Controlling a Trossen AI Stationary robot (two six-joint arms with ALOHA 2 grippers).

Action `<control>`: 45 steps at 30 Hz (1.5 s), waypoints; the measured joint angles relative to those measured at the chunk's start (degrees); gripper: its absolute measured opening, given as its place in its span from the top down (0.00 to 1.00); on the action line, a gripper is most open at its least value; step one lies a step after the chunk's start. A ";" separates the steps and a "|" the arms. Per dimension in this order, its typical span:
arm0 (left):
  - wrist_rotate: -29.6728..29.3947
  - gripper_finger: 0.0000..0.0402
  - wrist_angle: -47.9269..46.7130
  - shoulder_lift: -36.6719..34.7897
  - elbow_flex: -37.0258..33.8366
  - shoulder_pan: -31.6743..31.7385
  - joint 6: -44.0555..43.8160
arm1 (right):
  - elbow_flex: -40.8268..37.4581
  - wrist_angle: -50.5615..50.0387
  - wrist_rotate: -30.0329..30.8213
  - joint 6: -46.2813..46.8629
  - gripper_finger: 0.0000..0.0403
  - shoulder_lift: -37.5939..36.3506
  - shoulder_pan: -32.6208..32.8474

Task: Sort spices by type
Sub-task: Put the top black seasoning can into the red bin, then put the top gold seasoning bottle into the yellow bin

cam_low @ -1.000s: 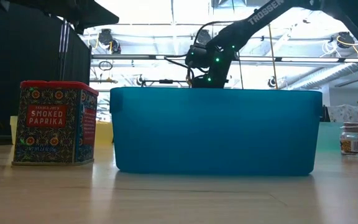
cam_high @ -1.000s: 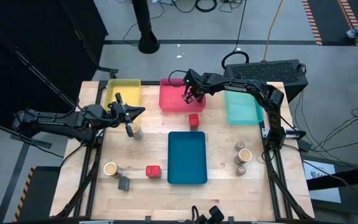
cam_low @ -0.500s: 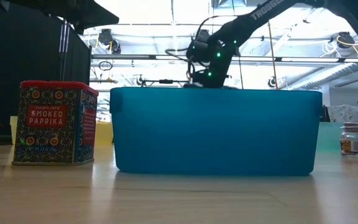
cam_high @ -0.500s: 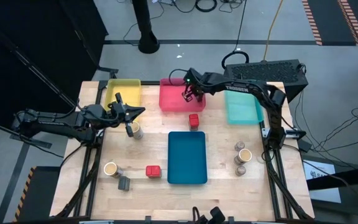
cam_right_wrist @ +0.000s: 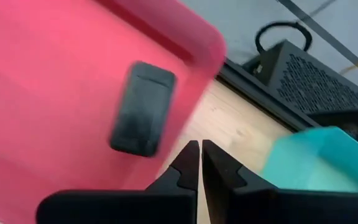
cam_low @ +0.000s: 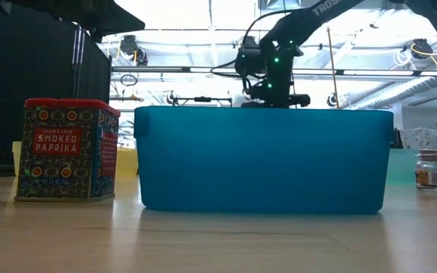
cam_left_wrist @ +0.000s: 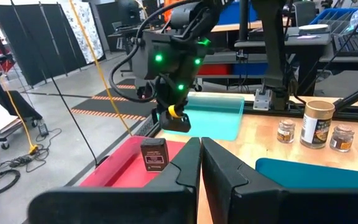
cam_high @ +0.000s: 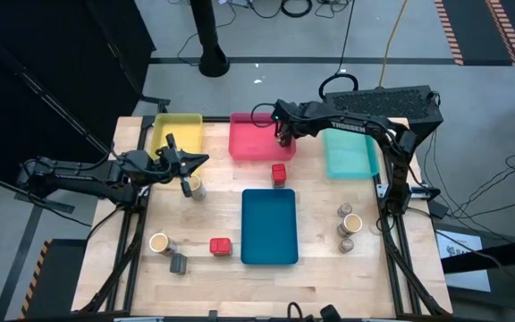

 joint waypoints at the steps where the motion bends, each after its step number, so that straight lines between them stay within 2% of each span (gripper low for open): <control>1: 0.00 0.94 -0.05 0.00 0.00 0.00 -0.01 | 0.00 0.66 -0.13 -0.26 1.00 0.00 0.02; 20: -0.02 0.94 -0.61 0.00 0.00 0.00 0.01 | 0.11 2.53 -0.75 -0.44 1.00 3.07 0.37; 45: -0.02 0.94 -0.63 0.00 0.00 0.00 0.01 | 0.11 0.76 -1.77 1.43 1.00 2.63 1.81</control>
